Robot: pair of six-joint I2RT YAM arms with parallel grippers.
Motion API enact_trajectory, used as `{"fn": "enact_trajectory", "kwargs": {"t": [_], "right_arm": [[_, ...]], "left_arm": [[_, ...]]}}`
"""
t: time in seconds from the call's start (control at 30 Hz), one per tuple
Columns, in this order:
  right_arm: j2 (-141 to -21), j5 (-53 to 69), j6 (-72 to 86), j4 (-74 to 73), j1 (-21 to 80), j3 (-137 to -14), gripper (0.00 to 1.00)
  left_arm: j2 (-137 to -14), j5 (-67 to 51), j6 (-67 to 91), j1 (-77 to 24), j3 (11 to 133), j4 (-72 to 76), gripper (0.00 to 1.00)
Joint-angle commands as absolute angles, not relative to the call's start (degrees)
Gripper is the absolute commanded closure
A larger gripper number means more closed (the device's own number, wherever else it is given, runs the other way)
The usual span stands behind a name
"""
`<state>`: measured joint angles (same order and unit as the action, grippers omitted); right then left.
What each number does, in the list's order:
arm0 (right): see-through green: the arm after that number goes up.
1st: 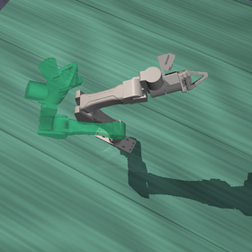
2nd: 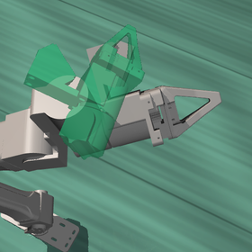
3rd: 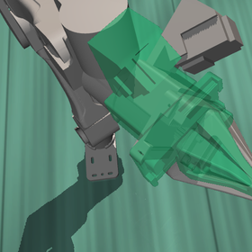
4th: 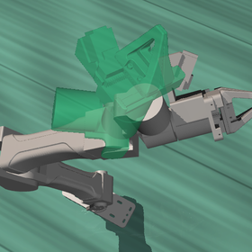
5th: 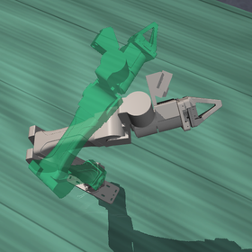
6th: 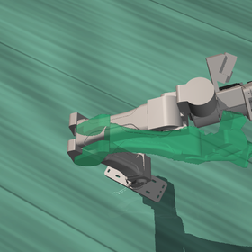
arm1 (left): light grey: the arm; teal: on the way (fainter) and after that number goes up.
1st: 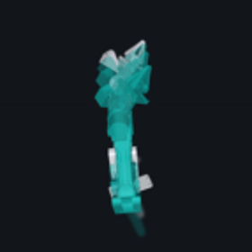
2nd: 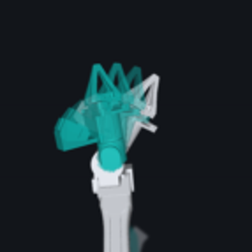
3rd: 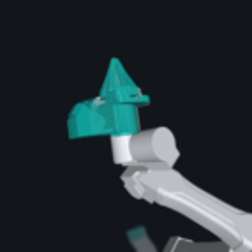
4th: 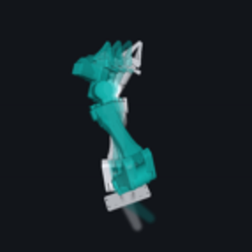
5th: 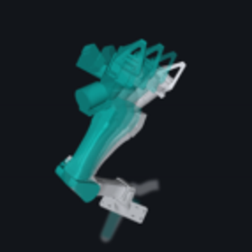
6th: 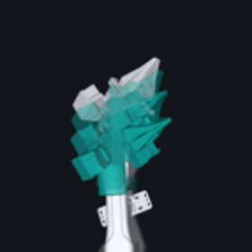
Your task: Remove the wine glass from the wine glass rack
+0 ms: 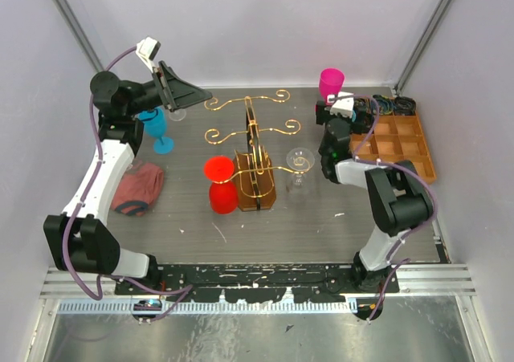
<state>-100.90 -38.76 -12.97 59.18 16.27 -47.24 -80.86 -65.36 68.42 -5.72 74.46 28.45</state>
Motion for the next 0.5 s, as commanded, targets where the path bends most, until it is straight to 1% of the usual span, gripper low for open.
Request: {"fn": "enact_trajectory", "kwargs": {"t": [0.0, 0.1, 0.17, 0.2, 0.27, 0.33, 0.4, 0.47], "right_arm": [[-91.48, -35.18, -6.88, 48.3, 16.42, -48.73, 0.0], [-86.2, -34.66, -5.76, 42.95, 16.35, -48.5, 0.0], [-81.78, -34.35, -4.55, 36.27, 16.37, -49.49, 0.0], [-79.68, -33.76, -3.94, 31.12, 16.37, -51.24, 0.0], [-75.8, -31.07, 0.6, 13.91, 16.35, -57.9, 0.0], [-72.78, -28.93, 6.85, -1.15, 16.37, -64.84, 0.0], [-68.97, -24.42, 13.07, -10.64, 16.29, -69.34, 0.06], [-66.92, -16.47, 17.7, -18.21, 16.29, -73.32, 0.19]], "left_arm": [[-78.93, -65.17, 67.33, -5.54, 73.36, 27.33, 0.2], [-78.62, -64.88, 67.41, -5.53, 73.27, 27.25, 0.2], [-78.39, -64.73, 67.41, -5.51, 73.18, 27.02, 0.2], [-78.33, -64.54, 67.41, -5.53, 73.1, 26.76, 0.2], [-78.14, -63.85, 67.26, -5.54, 72.87, 26.01, 0.21], [-77.55, -61.97, 64.69, -5.48, 73.23, 20.12, 0.25], [-76.46, -58.66, 56.82, -5.45, 75.5, 8.35, 0.27], [-75.33, -54.98, 51.17, -5.45, 77.23, -1.43, 0.26]]}}
